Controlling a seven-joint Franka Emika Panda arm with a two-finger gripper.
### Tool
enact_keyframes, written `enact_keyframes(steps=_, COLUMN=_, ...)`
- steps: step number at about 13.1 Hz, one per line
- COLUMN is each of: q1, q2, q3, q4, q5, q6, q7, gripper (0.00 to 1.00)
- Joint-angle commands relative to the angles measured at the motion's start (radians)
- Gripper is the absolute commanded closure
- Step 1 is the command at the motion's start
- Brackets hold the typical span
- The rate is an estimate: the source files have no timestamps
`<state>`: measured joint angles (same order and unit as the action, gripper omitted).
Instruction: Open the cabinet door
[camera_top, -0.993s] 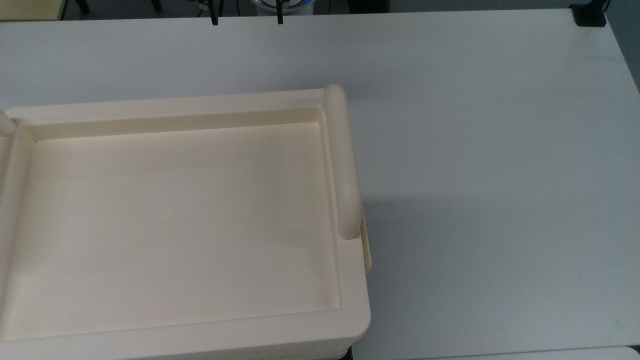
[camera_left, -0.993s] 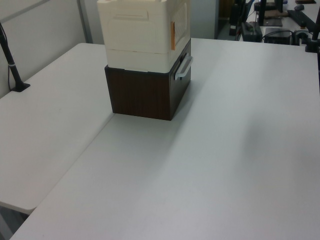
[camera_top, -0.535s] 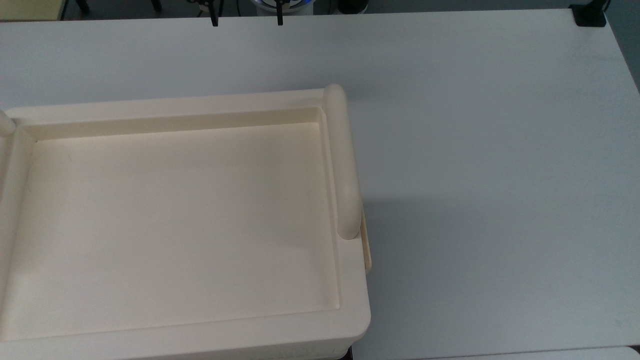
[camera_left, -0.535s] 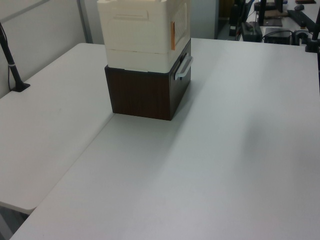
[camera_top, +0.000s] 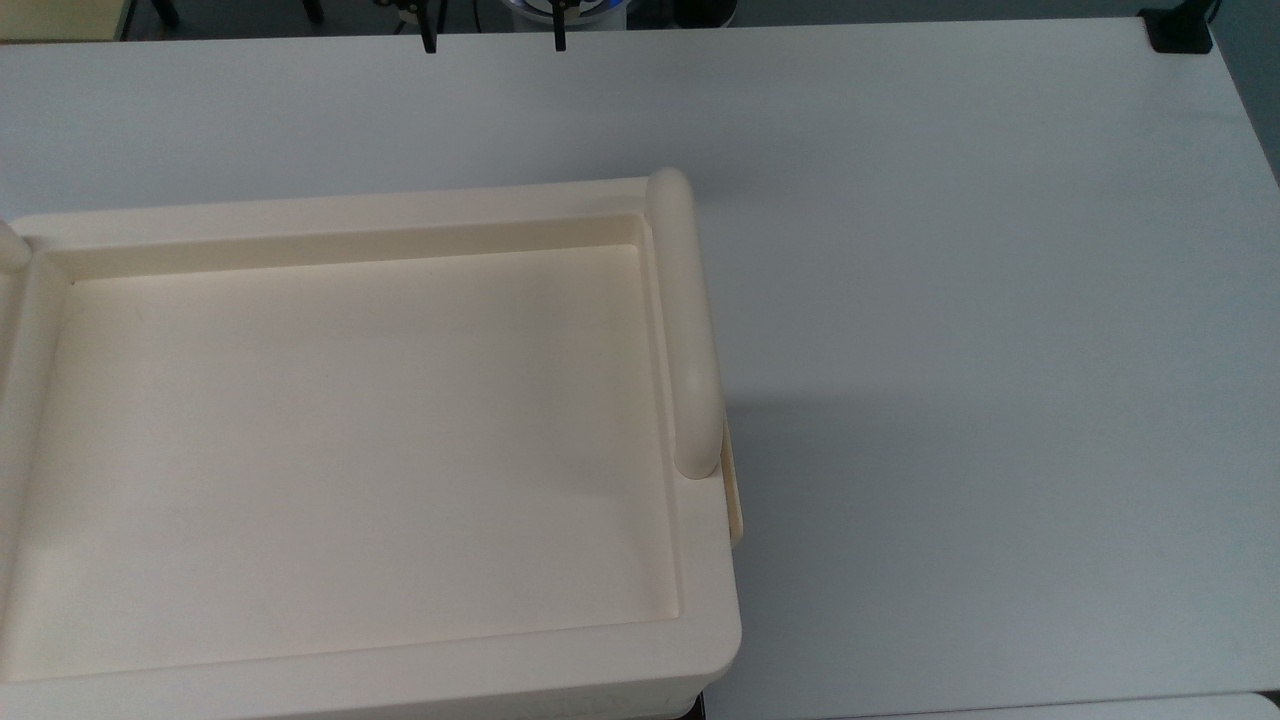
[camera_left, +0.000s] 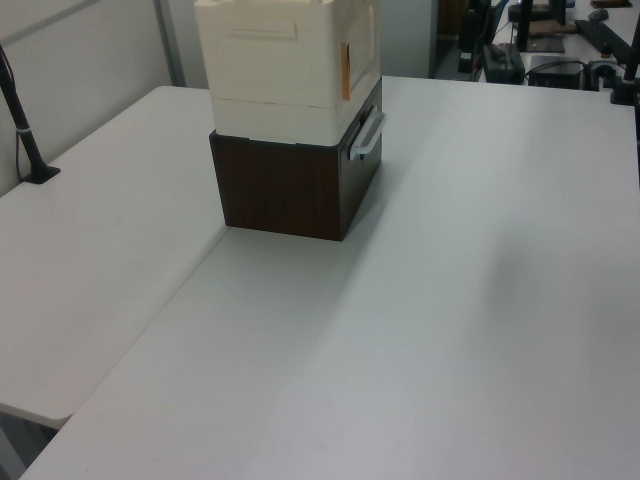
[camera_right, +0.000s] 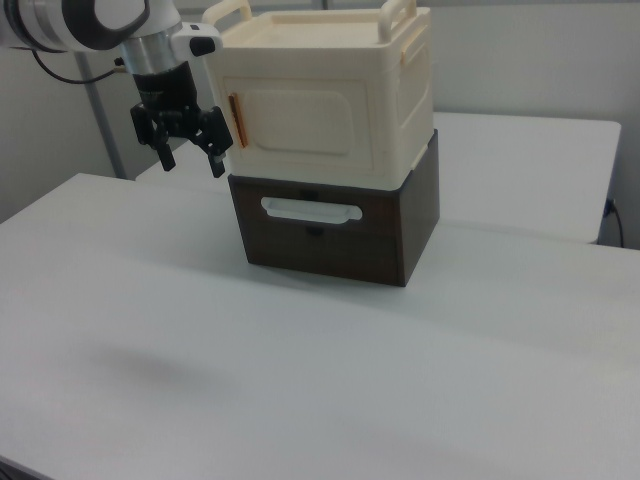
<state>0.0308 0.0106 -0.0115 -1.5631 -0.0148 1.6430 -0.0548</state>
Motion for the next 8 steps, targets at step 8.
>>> enact_keyframes(steps=8, q1=-0.005, q2=-0.009, q3=0.001, q4=-0.022, q5=-0.016, q6=0.044, q7=-0.072, gripper=0.0)
